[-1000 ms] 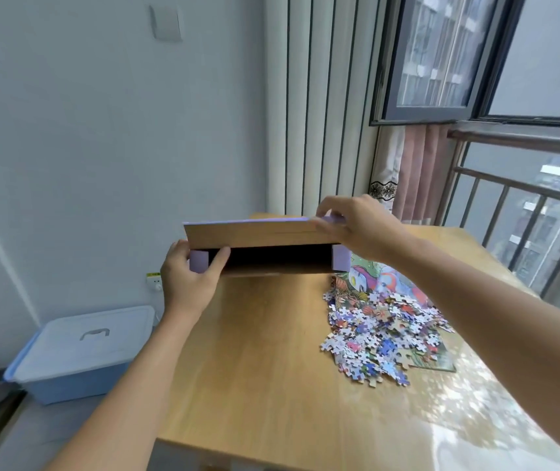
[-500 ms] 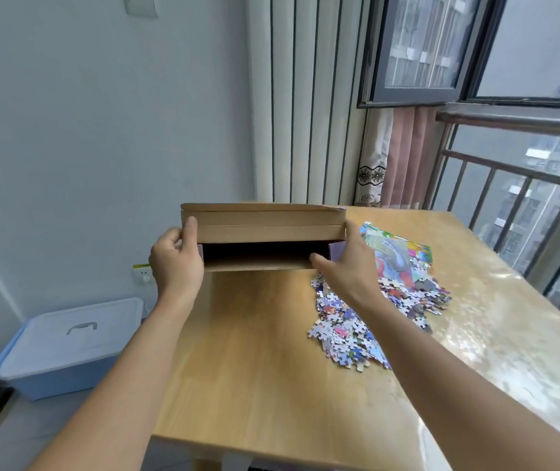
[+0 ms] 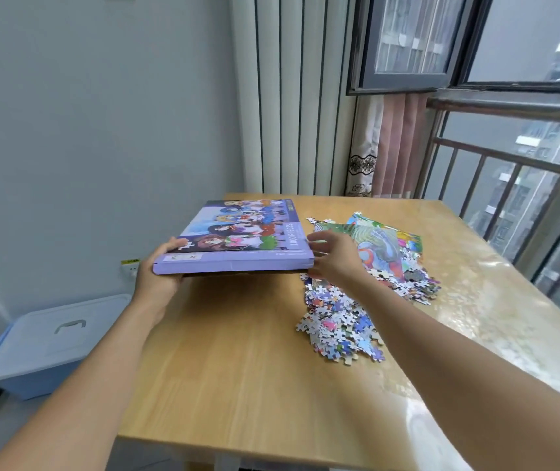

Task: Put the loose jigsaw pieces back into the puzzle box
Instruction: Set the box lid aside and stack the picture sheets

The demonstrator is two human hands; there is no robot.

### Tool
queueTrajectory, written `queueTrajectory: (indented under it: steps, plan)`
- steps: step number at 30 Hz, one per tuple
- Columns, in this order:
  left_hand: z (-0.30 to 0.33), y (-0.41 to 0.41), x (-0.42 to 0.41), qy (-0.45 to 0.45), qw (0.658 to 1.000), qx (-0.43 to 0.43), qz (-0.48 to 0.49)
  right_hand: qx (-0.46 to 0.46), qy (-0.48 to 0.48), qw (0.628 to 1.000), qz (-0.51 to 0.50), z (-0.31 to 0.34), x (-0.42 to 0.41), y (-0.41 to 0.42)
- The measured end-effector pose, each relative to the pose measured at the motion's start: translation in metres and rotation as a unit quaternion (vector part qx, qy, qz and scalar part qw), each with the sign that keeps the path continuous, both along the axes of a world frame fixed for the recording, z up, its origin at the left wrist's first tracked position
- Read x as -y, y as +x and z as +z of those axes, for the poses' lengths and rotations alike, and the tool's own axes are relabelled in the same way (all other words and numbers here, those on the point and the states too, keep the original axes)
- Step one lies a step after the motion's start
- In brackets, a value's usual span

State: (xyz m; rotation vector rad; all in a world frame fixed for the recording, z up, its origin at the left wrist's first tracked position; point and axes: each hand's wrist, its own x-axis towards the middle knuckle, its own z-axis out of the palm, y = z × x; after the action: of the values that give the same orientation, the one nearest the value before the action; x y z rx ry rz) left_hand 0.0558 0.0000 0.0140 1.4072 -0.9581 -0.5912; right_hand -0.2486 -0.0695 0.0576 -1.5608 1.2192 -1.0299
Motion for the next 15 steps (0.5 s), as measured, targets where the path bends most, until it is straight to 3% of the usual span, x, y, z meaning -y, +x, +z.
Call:
queueTrajectory:
  steps: [3, 5, 8, 12, 15]
  plan:
    - [-0.010, -0.004, 0.006, 0.004, 0.998, -0.059, 0.022, -0.041, -0.011, 0.999, -0.013, -0.009, 0.008, 0.011]
    - [-0.012, -0.012, 0.007, 0.007, 0.993, -0.077, 0.089, -0.063, -0.001, 0.998, 0.010, -0.015, 0.012, 0.014]
    - [-0.021, -0.025, 0.003, 0.042, 0.984, -0.041, 0.170, -0.114, -0.026, 0.992, 0.049, -0.014, 0.023, 0.004]
    - [-0.030, -0.043, 0.009, 0.017, 0.986, 0.033, 0.162, -0.185, -0.134, 0.965, -0.126, 0.002, 0.059, -0.060]
    - [-0.035, -0.048, 0.007, -0.041, 0.989, 0.037, 0.139, -0.228, -0.071, 0.951, -0.196, -0.003, 0.086, -0.111]
